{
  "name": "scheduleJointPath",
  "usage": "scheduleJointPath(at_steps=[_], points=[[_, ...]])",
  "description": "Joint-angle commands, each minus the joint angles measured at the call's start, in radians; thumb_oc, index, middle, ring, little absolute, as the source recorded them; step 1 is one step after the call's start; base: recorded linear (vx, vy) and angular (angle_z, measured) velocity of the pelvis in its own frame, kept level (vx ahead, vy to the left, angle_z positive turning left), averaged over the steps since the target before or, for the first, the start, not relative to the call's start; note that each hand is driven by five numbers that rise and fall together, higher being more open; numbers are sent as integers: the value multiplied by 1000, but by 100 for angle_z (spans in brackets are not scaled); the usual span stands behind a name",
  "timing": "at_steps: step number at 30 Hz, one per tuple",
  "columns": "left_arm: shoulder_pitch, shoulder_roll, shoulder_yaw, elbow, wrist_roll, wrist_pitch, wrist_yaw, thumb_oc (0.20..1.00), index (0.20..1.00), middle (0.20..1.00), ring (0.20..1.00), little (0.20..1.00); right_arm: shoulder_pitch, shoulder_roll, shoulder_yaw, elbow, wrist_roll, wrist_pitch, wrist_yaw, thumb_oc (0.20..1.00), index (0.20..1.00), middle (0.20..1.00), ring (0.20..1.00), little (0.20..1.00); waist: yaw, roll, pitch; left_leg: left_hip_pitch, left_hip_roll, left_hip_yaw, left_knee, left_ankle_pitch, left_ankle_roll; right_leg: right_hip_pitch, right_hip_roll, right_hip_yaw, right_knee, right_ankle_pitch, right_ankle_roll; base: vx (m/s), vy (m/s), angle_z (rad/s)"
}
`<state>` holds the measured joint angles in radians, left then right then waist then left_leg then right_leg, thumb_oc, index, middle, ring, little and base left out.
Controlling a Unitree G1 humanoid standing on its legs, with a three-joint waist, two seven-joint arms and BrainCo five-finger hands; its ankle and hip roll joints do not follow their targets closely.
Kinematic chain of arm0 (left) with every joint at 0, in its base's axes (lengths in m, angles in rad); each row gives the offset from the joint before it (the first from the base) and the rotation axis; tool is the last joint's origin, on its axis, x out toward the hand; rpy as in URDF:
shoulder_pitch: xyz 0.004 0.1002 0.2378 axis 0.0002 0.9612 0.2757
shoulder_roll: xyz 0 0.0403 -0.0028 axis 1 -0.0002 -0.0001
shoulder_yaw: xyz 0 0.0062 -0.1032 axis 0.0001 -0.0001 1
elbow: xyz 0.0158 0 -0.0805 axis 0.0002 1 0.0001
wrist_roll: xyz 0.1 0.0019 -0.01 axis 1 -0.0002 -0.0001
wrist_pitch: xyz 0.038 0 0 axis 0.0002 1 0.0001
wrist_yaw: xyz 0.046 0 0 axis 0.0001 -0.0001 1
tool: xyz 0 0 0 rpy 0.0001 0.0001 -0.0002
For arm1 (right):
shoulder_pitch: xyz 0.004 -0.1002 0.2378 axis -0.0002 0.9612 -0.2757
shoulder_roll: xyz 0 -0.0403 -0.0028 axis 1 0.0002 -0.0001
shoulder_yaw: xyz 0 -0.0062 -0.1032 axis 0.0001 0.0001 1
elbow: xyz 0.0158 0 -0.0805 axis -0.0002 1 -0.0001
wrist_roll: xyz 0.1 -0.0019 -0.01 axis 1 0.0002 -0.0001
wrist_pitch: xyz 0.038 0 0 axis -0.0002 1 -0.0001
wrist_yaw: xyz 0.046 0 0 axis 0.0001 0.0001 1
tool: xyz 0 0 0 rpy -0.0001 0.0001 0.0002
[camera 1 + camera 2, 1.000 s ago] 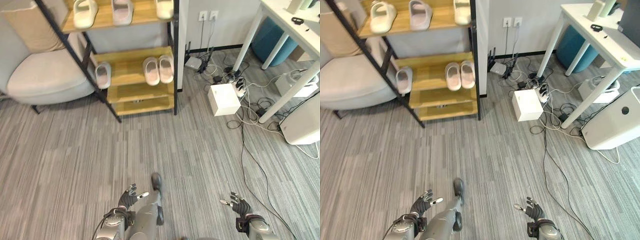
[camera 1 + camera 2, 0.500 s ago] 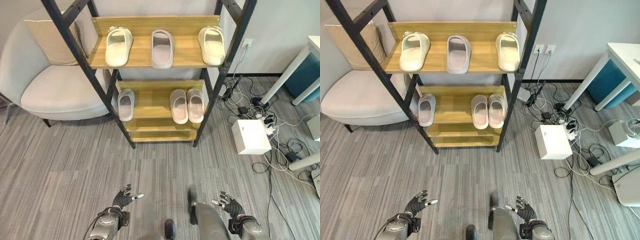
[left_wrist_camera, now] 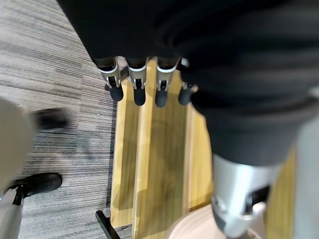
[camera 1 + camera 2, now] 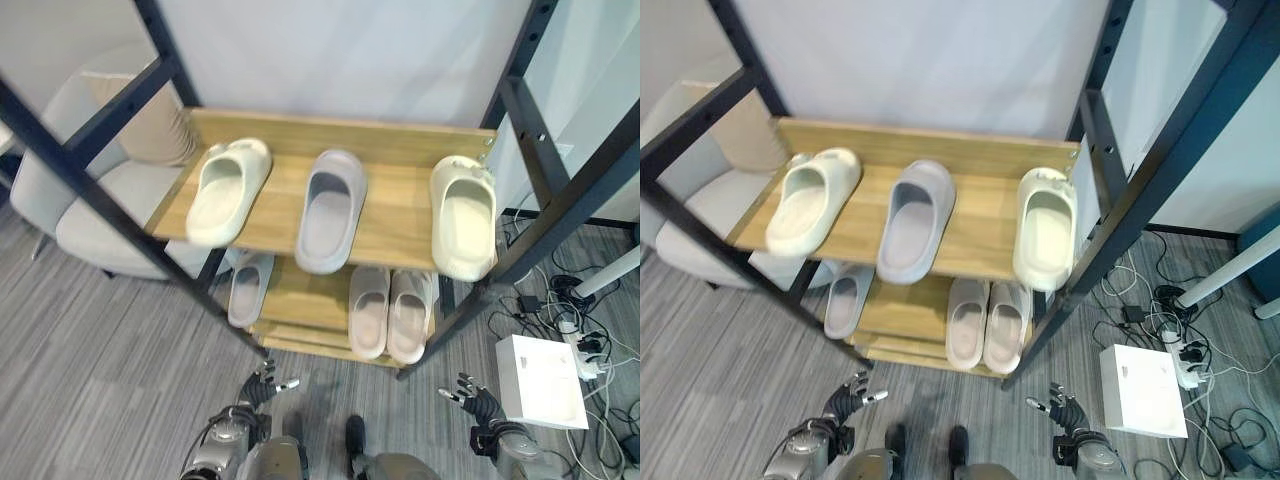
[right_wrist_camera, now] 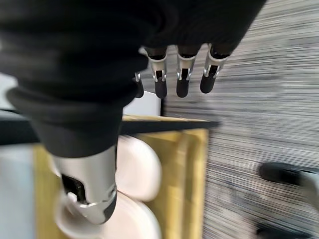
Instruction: Arrange the slippers neatly on the shoe rack.
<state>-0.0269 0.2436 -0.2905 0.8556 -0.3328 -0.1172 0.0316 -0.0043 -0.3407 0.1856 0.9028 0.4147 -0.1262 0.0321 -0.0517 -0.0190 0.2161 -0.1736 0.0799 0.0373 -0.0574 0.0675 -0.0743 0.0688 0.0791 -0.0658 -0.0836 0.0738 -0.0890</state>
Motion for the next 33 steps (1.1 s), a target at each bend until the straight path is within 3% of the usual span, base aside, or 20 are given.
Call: scheduleJointPath(at_steps=[1,13,19,22,23,26,31,33], points=[[-34,-1,-22,-24,16,-31,-6,1000,1000,1000,1000,1000,57,-19,5,-17,13,-12,1,1000,1000,1000,1000,1000,-20,22,-31,166,-4,5,-30,-9,4,-20,-122,-3,-1,-110,157,75,83,-47],[-16,11,-15,-27,33,-32,-8,1000,1000,1000,1000,1000,65,20,11,26,-19,6,14,1000,1000,1000,1000,1000,-12,5,-64,204,-57,36,-30,-77,43,-27,-185,34,-4,-76,213,34,130,-5],[-64,26,-31,-2,29,-40,5,1000,1000,1000,1000,1000,18,31,26,43,-24,6,-1,1000,1000,1000,1000,1000,-9,7,-28,162,-51,79,-30,-62,55,-120,-189,53,45,-38,243,-113,45,-18],[-78,37,-31,-2,20,-38,7,1000,1000,1000,1000,1000,7,32,33,34,-24,4,-2,1000,1000,1000,1000,1000,1,12,-26,140,-42,95,-30,-46,59,-120,-182,60,114,-69,238,-178,-19,-28],[-74,48,-21,-8,13,-37,6,1000,1000,1000,1000,1000,13,31,38,14,-26,2,1,1000,1000,1000,1000,1000,18,14,-40,127,-39,101,-30,-35,59,-81,-168,74,166,-115,227,-128,-125,-15],[-45,49,5,-1,6,-35,4,1000,1000,1000,1000,1000,25,32,49,2,-38,7,7,1000,1000,1000,1000,1000,54,-8,-70,108,-42,104,-15,-5,47,19,-160,54,72,-142,199,-98,-170,-6],[-33,37,19,-10,-9,-34,9,1000,1000,1000,1000,1000,43,13,65,-52,-44,-1,10,1000,1000,1000,1000,1000,58,-1,-42,54,-2,61,28,65,13,50,-103,48,-2,-155,151,-199,-203,19],[-46,29,9,-17,-15,-37,10,1000,1000,1000,1000,1000,37,0,63,-58,-42,-3,5,1000,1000,1000,1000,1000,54,-10,-18,25,-9,32,112,34,5,33,-114,22,7,-140,144,-276,-59,37]])
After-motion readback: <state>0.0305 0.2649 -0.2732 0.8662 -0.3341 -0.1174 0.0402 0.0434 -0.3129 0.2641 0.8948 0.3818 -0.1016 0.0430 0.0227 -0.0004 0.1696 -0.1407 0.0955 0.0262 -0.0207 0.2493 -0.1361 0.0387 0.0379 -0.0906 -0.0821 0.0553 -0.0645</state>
